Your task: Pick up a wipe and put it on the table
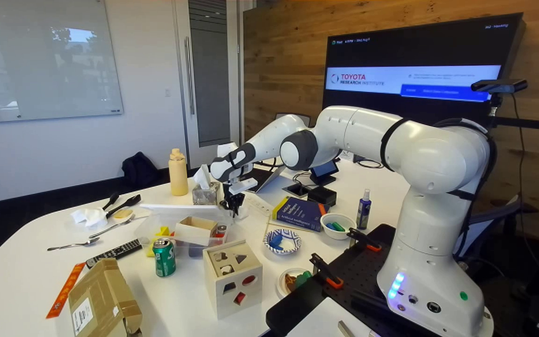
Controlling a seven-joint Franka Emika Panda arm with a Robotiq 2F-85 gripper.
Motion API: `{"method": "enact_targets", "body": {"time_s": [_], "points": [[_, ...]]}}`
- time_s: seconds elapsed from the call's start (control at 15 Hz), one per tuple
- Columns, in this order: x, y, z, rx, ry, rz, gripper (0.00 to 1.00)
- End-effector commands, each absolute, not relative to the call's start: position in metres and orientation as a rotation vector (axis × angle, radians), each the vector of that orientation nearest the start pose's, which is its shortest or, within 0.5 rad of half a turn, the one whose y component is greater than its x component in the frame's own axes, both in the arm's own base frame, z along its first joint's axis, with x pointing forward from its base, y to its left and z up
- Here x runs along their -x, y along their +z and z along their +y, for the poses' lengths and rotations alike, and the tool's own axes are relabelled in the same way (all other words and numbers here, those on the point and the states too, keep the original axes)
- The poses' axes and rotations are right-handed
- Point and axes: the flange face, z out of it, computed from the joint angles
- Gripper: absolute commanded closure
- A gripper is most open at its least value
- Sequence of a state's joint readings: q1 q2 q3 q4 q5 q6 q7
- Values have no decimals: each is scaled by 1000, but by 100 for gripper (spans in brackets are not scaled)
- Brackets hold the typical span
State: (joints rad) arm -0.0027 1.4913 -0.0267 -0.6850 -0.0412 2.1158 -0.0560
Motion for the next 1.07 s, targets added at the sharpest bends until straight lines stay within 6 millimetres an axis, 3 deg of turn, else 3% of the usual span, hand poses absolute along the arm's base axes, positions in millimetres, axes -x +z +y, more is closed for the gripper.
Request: {"method": "enact_targets", "body": {"time_s": [0.0, 0.4, 1.0], "points": [[-764, 8, -11, 3205, 75, -162, 45], [-766, 12, -9, 3203, 74, -156, 1], [-765, 11, -9, 3197, 89, -144, 0]]}}
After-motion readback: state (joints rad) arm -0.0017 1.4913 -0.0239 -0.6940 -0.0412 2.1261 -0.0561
